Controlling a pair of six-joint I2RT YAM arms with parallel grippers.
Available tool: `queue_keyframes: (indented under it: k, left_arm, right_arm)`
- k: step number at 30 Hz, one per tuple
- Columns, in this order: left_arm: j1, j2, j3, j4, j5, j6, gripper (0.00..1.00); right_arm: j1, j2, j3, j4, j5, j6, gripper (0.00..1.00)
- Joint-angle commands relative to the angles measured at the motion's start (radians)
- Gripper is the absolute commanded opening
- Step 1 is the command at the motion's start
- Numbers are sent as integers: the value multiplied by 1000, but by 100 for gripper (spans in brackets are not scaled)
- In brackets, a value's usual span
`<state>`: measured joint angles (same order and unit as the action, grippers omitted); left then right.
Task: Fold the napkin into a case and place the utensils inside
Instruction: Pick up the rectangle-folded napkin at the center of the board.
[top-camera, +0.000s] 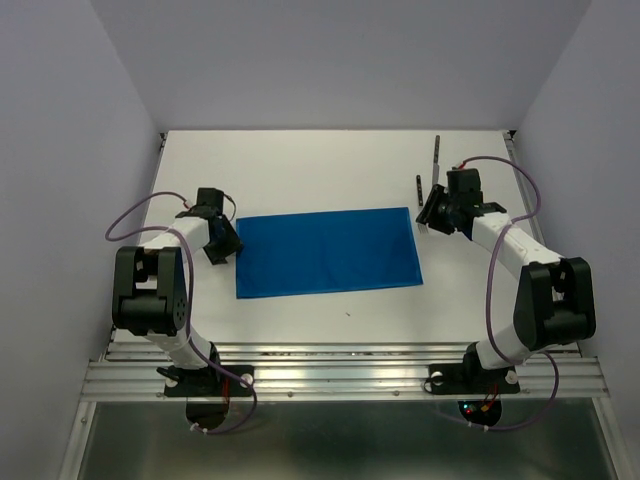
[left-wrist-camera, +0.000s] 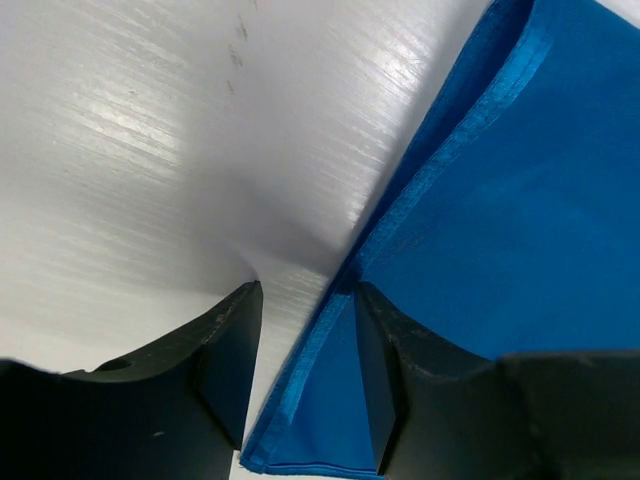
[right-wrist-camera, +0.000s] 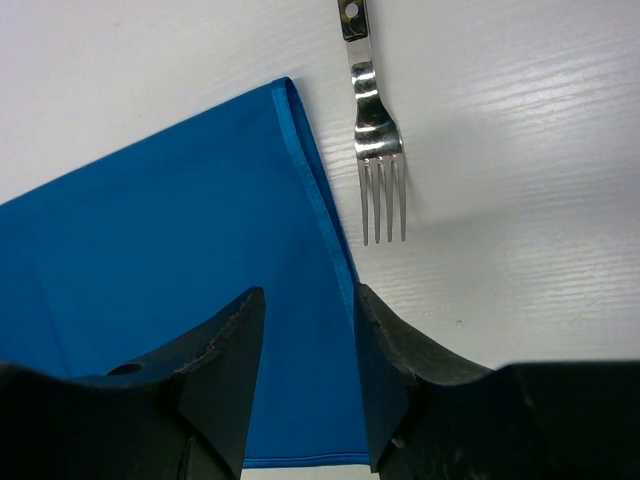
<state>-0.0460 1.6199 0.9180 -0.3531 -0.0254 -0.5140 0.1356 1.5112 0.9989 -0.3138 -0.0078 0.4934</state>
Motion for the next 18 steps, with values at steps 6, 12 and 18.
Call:
queue_keyframes:
  k: [6, 12, 18]
  left_arm:
    - [-66, 12, -48, 25, 36, -47, 52]
    - [-77, 29, -53, 26, -10, -57, 48]
    - [-95, 64, -51, 19, -51, -70, 39]
  right_arm:
    - [-8, -23, -5, 21, -12, -9, 47]
    - [-8, -28, -22, 21, -8, -7, 46]
    - [-8, -40, -28, 21, -9, -4, 47]
